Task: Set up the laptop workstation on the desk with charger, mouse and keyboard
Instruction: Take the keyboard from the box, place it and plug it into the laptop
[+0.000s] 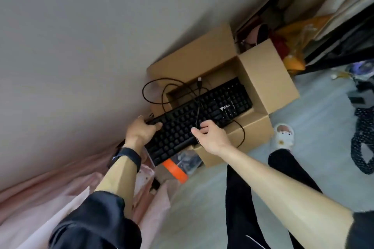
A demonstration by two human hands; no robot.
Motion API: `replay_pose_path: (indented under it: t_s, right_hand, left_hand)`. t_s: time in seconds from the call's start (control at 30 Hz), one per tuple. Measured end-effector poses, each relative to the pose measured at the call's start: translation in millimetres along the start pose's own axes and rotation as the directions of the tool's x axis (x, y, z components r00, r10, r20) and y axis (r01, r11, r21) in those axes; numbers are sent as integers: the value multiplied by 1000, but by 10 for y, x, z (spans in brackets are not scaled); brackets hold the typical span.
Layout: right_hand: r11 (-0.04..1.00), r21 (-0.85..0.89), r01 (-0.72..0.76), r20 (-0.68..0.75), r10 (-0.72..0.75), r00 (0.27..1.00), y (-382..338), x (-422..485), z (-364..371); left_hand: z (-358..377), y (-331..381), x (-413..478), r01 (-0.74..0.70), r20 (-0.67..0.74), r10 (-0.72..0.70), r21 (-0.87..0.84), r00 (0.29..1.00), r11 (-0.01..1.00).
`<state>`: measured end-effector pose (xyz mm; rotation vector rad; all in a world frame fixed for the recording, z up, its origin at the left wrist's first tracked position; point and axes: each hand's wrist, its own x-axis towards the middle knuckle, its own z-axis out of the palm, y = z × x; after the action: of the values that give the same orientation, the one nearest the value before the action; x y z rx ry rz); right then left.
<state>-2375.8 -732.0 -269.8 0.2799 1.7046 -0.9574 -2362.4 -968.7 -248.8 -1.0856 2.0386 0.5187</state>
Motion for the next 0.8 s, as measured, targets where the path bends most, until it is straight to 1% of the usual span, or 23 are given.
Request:
replay_pose_path:
  t_s: [0.07, 0.13, 0.17, 0.23, 0.3, 0.37, 0.43, 0.5, 0.57, 0.67, 0.73, 0.8]
  right_hand:
    - [999, 15, -42, -24, 42, 999, -102, 149, 176]
    - [995, -13, -97, -100, 95, 990, -199, 253, 331]
    - [990, 13, -139, -134, 139, 981, -261, 287, 394]
    - [957, 188, -221, -186, 256, 948, -375, 352, 461]
    - [887, 404, -223, -192, 320, 928, -413, 449, 476]
    - [817, 548, -180, -170, 320, 932, -404, 464, 410]
    - [780, 615, -117, -184, 285, 941, -352, 358, 331]
    - [760, 650, -18, -252, 238, 938, -304, 131, 234]
    - [735, 673, 85, -338, 203, 919, -287, -178, 78]
    - [720, 659, 219, -426, 116, 897, -330, -743, -274]
    - [753, 604, 262, -445, 45, 894, -371, -1042, -454]
    - [789, 526, 317, -483, -29, 875, -471, -1420, -662]
  left_hand:
    - [-27, -81, 33, -21, 69, 24, -53, 997, 998]
    - [-67, -99, 2, -61, 126, 63, -18, 990, 998]
    - [-85, -103, 2, -83, 143, 82, 5, 986, 997]
    - [-113, -100, 9, -121, 162, 116, 21, 980, 992]
    - [-169, -93, -1, -144, 152, 141, 9, 978, 989]
    - [-200, -90, -36, -160, 135, 162, -20, 978, 987]
    - [-214, -83, -157, -163, 128, 172, -82, 977, 983]
    - [-230, -66, -327, -163, 99, 183, -178, 978, 970]
    - [-283, -4, -515, -181, 58, 196, -200, 979, 963]
    - [-528, 215, -934, -247, -12, 247, -110, 969, 963]
    - [-716, 344, -1180, -269, -42, 268, -23, 963, 963]
    - [-1016, 489, -1500, -294, -88, 301, 88, 950, 952]
